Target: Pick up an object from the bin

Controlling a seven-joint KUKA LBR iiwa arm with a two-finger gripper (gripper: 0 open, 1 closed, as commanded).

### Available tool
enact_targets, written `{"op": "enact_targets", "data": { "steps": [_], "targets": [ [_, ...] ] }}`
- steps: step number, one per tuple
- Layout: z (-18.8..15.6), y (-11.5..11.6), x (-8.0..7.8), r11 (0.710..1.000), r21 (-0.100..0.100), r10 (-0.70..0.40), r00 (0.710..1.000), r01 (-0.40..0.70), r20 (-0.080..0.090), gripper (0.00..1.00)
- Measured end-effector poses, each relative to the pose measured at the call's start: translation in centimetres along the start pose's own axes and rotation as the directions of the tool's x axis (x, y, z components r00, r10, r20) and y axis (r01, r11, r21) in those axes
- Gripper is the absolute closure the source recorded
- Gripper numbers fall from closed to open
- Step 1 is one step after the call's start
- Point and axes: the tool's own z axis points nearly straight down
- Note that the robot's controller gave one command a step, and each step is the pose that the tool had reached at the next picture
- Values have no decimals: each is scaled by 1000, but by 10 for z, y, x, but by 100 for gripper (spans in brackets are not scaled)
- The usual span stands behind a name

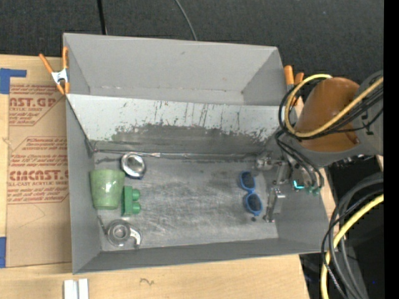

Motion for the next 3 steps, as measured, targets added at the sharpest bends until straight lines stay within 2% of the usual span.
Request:
{"op": "enact_targets", "data": {
  "steps": [1,2,3],
  "targets": [
    [58,5,14,954,2,-299,954,299,8,0],
    [53,-30,-48,968,5,-251,968,251,13,0],
    [54,-29,-46,968,3,-252,968,252,8,100]
  ]
}}
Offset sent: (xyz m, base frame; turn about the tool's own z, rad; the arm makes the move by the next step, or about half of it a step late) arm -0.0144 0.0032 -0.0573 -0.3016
